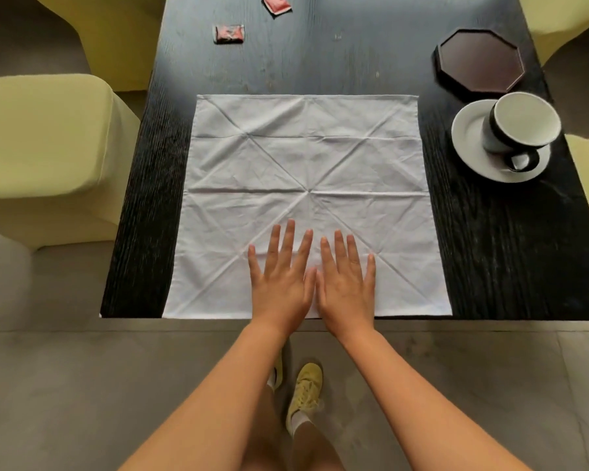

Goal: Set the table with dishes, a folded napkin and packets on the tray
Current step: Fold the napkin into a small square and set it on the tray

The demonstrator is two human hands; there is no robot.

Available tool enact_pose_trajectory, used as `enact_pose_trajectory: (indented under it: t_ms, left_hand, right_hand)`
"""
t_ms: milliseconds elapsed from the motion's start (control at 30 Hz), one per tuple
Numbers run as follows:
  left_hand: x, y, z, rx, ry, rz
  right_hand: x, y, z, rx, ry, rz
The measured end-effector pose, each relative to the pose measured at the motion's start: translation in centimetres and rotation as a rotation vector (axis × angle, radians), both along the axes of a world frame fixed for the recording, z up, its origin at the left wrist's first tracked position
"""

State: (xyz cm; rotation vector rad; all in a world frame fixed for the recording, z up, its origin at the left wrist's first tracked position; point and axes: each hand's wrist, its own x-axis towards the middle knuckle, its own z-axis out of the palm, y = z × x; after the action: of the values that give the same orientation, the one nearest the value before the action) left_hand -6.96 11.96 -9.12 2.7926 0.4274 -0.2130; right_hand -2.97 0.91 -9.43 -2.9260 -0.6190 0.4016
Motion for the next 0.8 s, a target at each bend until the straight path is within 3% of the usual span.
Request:
enact_pose_trajectory:
  t_ms: [200,533,700,800]
  left_hand:
    - [-0.6,2.4,-1.6,0.038,0.054,-0.009]
    - [-3.0,12.3,-1.2,0.038,0.033,0.129]
    - [-1.1,11.7,-0.7,0.076,-0.025,0.258]
    - [3.4,7.7,-0.5,0.07,-0.104,-0.014]
  right_hand:
    - [1.1,-2.2,-0.8,-0.054,-0.005,0.08]
    - [5.7,-10.7,0.3,-0.105,-0.062,-0.161]
    - [6.8,-7.8,1.2,-0.012,-0.086,-0.165]
    - [7.0,-2.1,0.8,0.043,-0.081,0.04]
